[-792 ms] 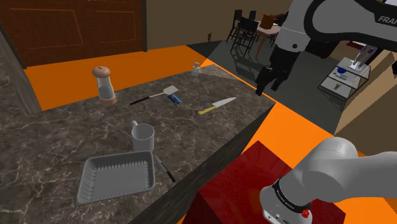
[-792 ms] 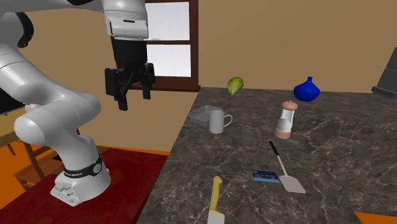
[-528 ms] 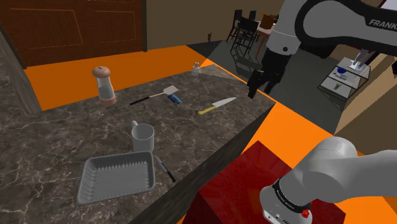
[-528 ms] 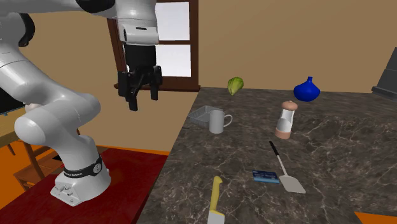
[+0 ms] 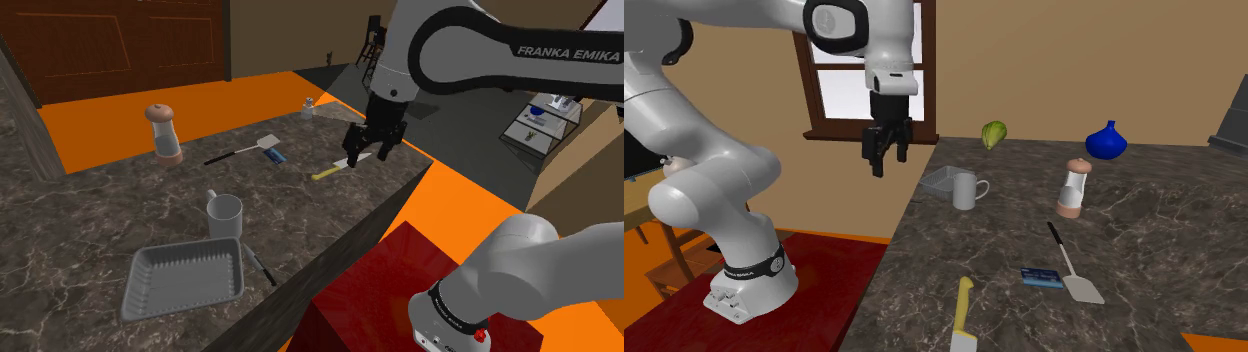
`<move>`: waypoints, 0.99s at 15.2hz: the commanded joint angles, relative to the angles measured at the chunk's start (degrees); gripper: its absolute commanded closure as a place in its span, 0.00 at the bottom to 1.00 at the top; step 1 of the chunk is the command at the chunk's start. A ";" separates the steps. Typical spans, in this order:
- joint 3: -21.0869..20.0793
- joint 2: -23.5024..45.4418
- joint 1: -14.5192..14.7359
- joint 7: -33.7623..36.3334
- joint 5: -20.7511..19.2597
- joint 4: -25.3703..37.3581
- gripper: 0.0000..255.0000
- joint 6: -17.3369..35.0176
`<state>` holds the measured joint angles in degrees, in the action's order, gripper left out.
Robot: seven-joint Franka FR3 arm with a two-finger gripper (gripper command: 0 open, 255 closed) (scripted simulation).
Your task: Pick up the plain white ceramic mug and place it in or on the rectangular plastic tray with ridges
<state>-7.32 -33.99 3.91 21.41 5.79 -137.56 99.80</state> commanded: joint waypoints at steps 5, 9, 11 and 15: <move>-5.88 8.73 1.61 8.23 3.01 2.62 0.00 6.71; -9.47 16.02 2.26 13.70 3.50 6.31 0.00 10.72; -11.11 19.92 2.56 16.54 3.23 8.60 0.00 12.51; -13.93 28.17 3.32 22.44 1.61 14.05 0.00 15.54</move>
<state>-20.66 -7.86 7.09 42.43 7.84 -124.78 114.51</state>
